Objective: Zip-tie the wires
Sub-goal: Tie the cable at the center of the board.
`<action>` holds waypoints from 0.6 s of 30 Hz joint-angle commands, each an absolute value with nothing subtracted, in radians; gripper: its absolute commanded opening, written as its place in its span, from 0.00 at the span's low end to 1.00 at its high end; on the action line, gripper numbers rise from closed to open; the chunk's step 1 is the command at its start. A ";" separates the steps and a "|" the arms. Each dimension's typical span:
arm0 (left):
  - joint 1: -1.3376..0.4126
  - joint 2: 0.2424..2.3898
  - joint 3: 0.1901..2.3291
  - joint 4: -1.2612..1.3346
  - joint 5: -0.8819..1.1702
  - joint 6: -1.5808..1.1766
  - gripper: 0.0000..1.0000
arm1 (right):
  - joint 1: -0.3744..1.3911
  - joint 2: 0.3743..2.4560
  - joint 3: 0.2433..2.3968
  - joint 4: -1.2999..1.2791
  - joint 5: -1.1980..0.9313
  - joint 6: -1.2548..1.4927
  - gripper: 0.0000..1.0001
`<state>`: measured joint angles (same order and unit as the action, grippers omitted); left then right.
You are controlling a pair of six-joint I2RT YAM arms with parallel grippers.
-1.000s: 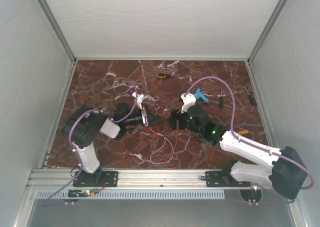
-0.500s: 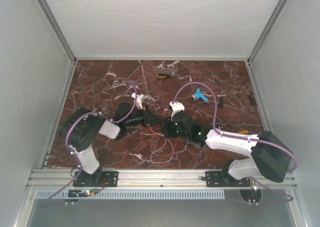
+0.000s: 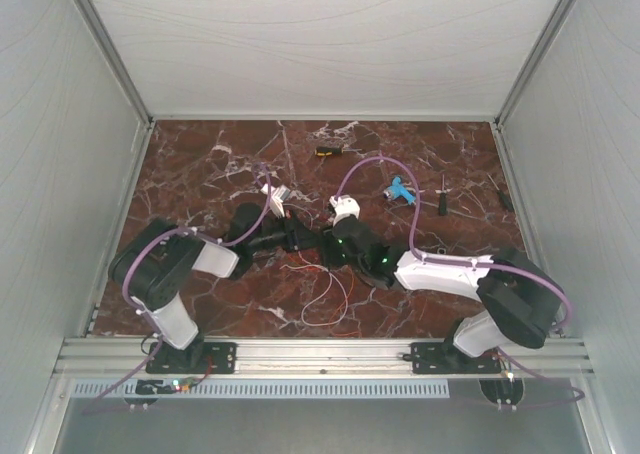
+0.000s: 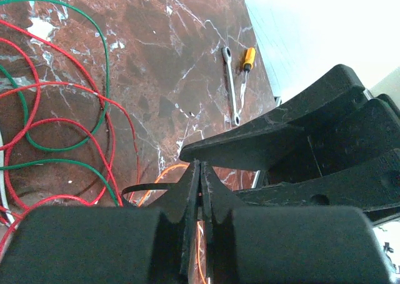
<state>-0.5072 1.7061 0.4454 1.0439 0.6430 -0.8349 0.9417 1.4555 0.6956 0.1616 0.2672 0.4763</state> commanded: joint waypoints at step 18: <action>-0.520 1.678 0.481 1.049 0.645 -0.867 0.00 | 0.956 1.497 0.701 0.386 0.403 0.469 0.25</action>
<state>-0.5049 1.6943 0.4568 1.0313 0.6144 -0.8505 0.9524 1.5169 0.7017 0.2497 0.3264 0.4580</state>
